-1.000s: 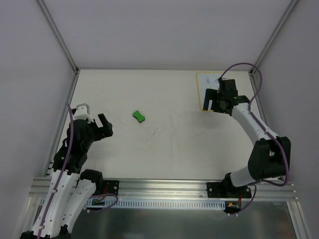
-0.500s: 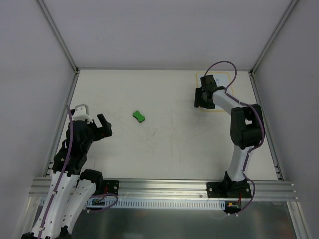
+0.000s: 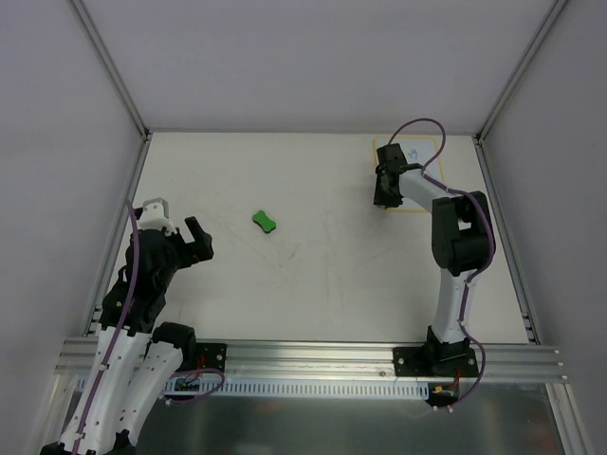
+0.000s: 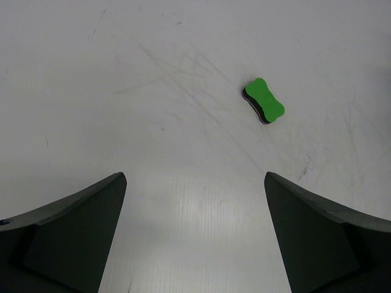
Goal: Erase the whiteboard
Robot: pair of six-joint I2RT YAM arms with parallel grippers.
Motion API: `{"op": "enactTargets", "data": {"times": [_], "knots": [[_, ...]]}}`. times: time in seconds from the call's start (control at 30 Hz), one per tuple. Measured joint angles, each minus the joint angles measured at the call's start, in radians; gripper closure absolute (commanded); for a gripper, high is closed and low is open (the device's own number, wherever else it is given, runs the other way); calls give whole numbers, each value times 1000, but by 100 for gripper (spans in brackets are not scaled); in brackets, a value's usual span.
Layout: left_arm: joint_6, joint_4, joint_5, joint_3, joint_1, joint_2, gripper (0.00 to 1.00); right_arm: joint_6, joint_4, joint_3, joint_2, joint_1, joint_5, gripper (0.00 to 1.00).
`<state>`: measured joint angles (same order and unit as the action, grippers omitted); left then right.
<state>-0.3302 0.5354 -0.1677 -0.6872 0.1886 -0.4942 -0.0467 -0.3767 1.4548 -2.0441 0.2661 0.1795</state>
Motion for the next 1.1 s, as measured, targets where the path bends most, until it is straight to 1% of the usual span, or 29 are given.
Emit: {"op": "enactTargets", "data": {"times": [0.13, 0.2, 0.37, 0.47, 0.57, 0.77, 0.97, 1.07, 1.1], "knots": [[0, 0, 0, 0, 0, 0, 1, -13, -4, 0, 0, 9, 18, 78], [0, 0, 0, 0, 0, 0, 1, -23, -13, 0, 0, 19, 21, 83], [0, 0, 0, 0, 0, 9, 1, -40, -56, 0, 5, 81, 51, 83], [0, 0, 0, 0, 0, 19, 1, -54, -81, -18, 21, 146, 43, 83], [0, 0, 0, 3, 0, 27, 1, -79, -95, -79, 63, 240, 18, 82], [0, 0, 0, 17, 0, 46, 1, -147, -111, -215, 166, 450, -40, 80], [0, 0, 0, 17, 0, 51, 1, -230, -135, -319, 250, 653, -95, 73], [0, 0, 0, 17, 0, 51, 1, -255, -156, -339, 275, 731, -116, 68], [0, 0, 0, 17, 0, 51, 1, -259, -166, -347, 288, 751, -118, 63]]}}
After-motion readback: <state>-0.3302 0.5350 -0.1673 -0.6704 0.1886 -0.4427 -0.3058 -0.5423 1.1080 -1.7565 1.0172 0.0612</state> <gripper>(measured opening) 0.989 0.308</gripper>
